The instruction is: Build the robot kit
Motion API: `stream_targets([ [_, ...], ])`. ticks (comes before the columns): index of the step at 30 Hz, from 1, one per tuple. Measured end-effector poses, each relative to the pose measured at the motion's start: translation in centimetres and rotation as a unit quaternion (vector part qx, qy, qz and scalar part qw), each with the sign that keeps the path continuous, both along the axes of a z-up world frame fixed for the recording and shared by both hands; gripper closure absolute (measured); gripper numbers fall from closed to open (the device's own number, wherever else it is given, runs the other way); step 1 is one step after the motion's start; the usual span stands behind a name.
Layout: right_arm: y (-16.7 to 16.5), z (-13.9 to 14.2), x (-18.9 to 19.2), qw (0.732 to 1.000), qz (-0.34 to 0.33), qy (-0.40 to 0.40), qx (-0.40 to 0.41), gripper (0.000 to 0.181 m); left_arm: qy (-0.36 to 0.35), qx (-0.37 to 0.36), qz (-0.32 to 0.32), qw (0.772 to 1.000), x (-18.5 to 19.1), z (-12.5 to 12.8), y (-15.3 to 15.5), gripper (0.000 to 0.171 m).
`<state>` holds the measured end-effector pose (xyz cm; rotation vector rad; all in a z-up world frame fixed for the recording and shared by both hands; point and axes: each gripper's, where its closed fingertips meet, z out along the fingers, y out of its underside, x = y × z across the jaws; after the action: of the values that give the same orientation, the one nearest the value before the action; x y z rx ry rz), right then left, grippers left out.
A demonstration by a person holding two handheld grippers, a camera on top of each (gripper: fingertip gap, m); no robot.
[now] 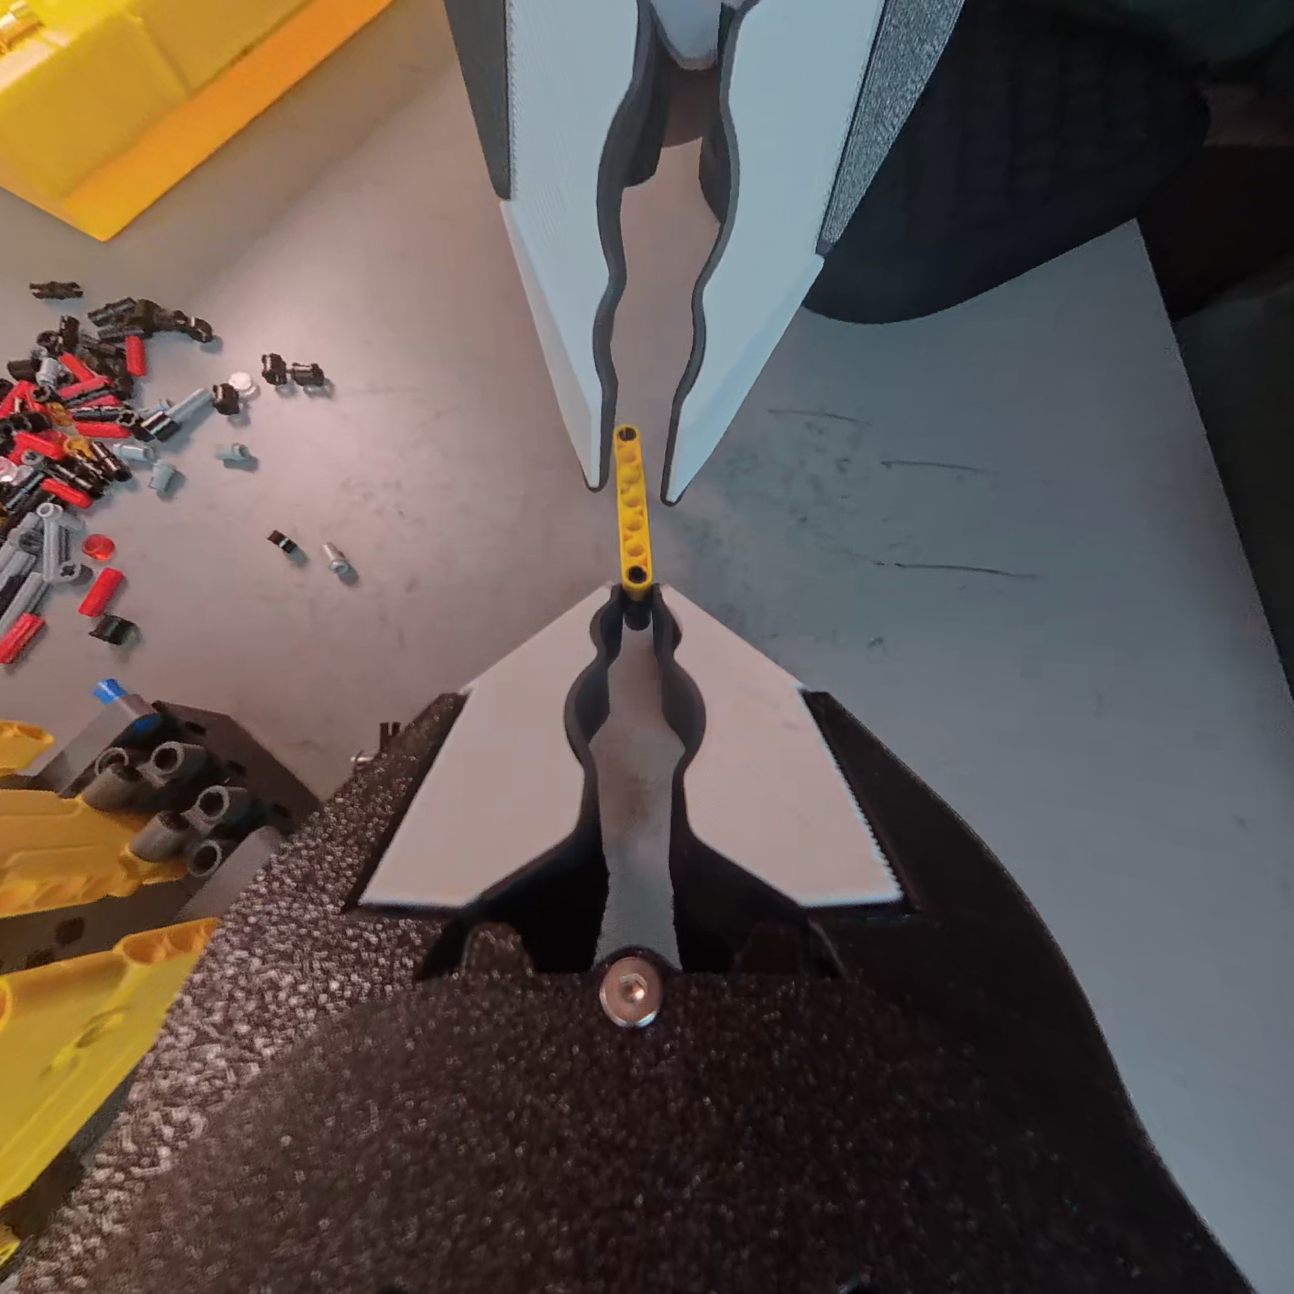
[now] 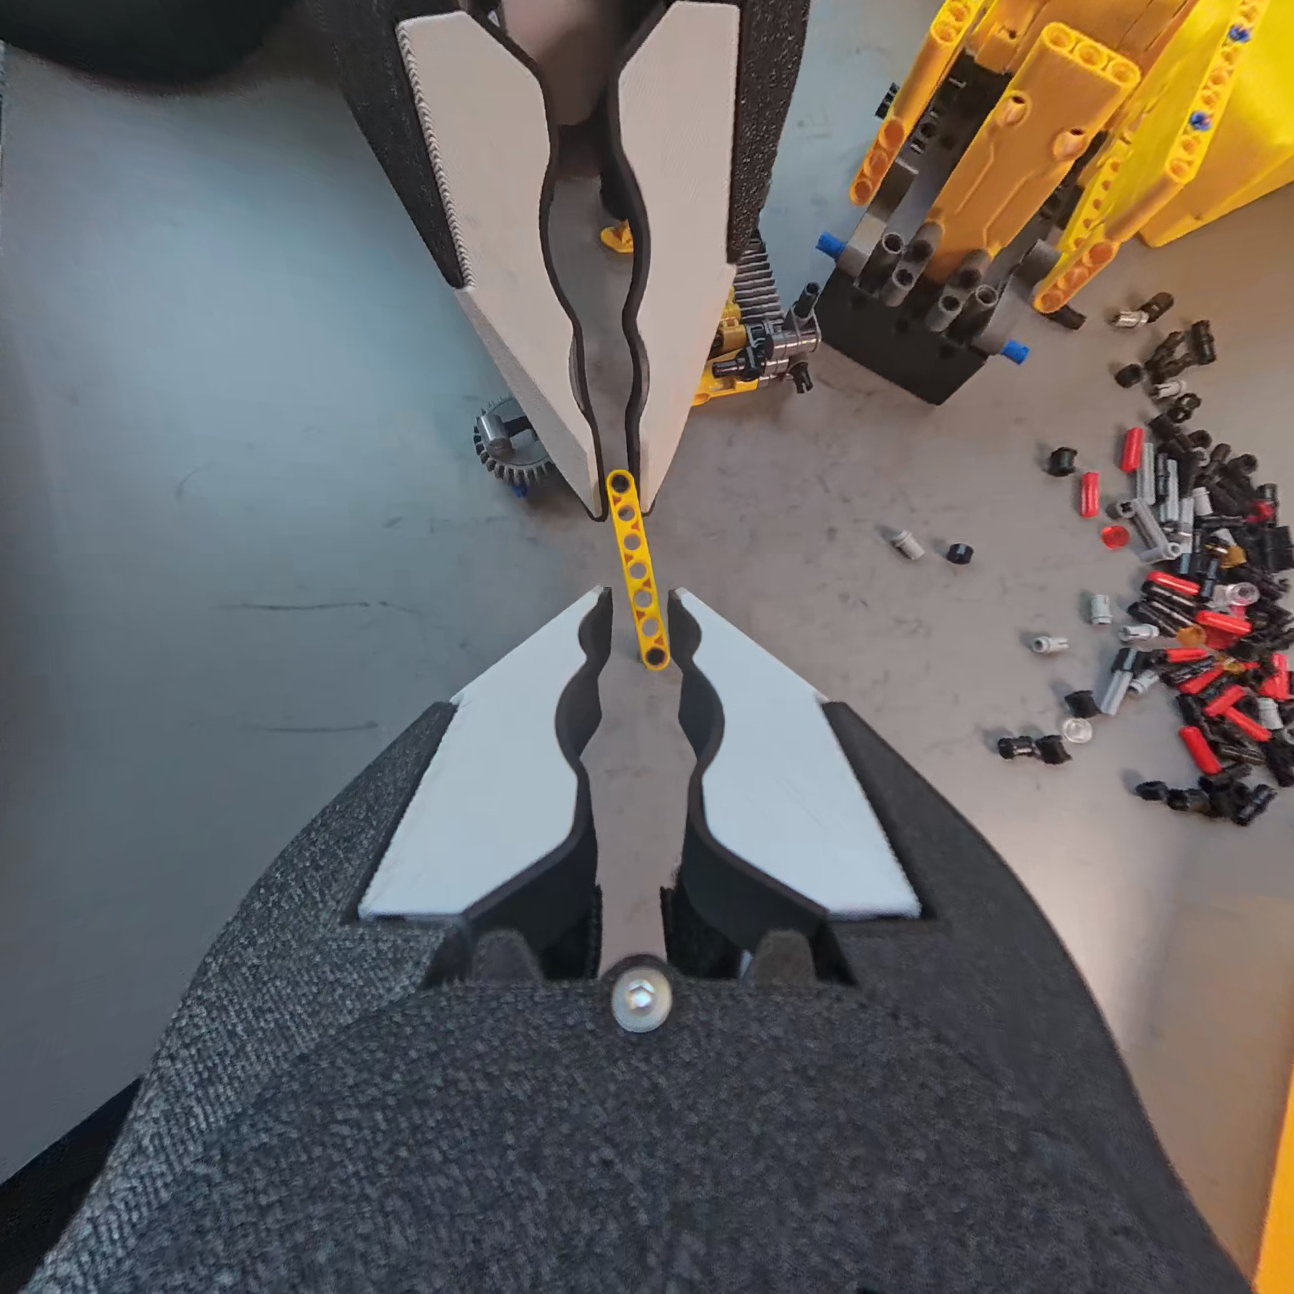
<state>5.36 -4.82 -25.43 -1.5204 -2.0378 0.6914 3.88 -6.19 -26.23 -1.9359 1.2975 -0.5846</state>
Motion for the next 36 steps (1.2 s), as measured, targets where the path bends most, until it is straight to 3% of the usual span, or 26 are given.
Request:
stream_targets([
  [7, 0.5, -0.4, 0.3, 0.999, -0.01, 0.002, -0.033, 0.174, 0.016, -0.029, 0.011, 0.999, -0.9, -0.8, 0.0, 0.164],
  [11, 0.2, -0.4, -0.1, 0.999, -0.011, 0.0, -0.044, 0.174, 0.015, -0.032, 0.008, 0.999, -1.2, -0.4, -0.2, 0.155],
  [16, 0.1, -0.5, -0.4, 0.999, -0.012, -0.002, -0.045, 0.174, 0.01, -0.028, 0.019, 0.999, -1.5, -0.1, 0.1, 0.164],
  [23, 0.4, 0.9, -0.2, 0.998, -0.015, 0.038, -0.054, 0.157, 0.002, -0.031, 0.021, 0.999, -2.1, 0.6, 0.1, 0.158],
  [30, 1.1, 2.7, 0.8, 0.995, -0.03, 0.082, -0.048, 0.147, -0.031, -0.018, 0.015, 0.999, -3.0, 2.8, -0.1, 0.152],
  [32, 1.1, 2.5, 1.0, 0.996, -0.031, 0.083, -0.028, 0.153, -0.018, -0.021, 0.001, 1.0, -3.1, 2.9, -0.8, 0.149],
  [34, 1.0, 2.6, 1.0, 0.995, -0.029, 0.091, -0.007, 0.179, 0.0, -0.026, -0.015, 1.0, -3.0, 2.6, -1.7, 0.147],
  [36, 0.2, 2.5, 1.0, 0.995, -0.024, 0.09, -0.021, 0.181, 0.018, -0.041, -0.031, 0.998, -2.9, 1.8, -2.8, 0.146],
])
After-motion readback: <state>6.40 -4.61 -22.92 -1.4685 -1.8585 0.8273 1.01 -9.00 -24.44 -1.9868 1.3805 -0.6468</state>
